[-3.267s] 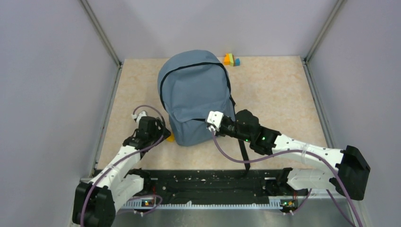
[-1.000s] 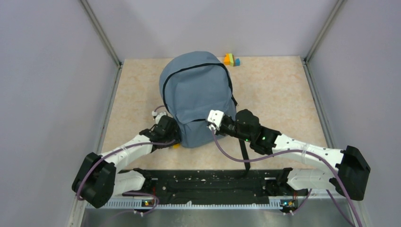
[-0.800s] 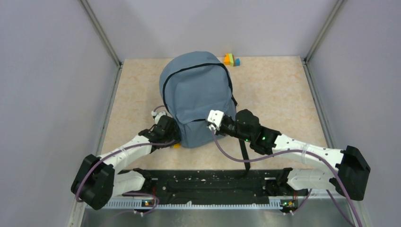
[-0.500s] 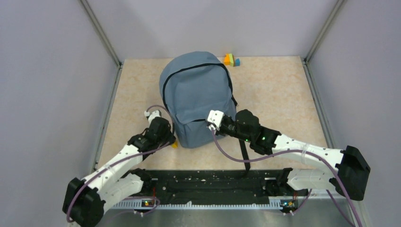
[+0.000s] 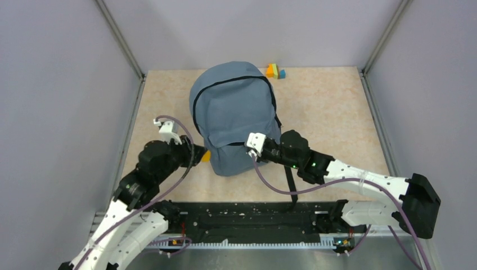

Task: Pack the student bag
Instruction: Pick up the stationery from the center of the board, then place the stationery in the student bag.

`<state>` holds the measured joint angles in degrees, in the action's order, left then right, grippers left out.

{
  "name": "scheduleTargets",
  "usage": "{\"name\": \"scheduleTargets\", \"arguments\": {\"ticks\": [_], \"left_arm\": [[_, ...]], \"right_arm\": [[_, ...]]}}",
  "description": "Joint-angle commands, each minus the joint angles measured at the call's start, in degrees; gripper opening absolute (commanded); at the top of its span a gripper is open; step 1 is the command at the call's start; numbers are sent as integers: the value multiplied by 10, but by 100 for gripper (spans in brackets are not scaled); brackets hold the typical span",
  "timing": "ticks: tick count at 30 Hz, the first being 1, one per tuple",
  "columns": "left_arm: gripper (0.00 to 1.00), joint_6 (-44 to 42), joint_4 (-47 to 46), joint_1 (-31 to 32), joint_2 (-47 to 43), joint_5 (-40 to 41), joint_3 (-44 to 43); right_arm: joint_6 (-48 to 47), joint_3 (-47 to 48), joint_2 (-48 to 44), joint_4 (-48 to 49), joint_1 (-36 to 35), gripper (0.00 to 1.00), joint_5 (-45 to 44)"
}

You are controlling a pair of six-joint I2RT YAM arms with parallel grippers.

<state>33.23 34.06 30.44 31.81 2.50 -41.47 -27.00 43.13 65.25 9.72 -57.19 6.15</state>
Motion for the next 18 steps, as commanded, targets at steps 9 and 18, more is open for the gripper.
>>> {"name": "scheduleTargets", "arguments": {"ticks": [9, 18], "left_arm": [[2, -207, -203, 25, 156, -280, -200], [2, -234, -327, 53, 271, -312, -155]], "right_arm": [[-2, 10, -47, 22, -2, 0, 95], [-1, 16, -51, 9, -4, 0, 96]]}}
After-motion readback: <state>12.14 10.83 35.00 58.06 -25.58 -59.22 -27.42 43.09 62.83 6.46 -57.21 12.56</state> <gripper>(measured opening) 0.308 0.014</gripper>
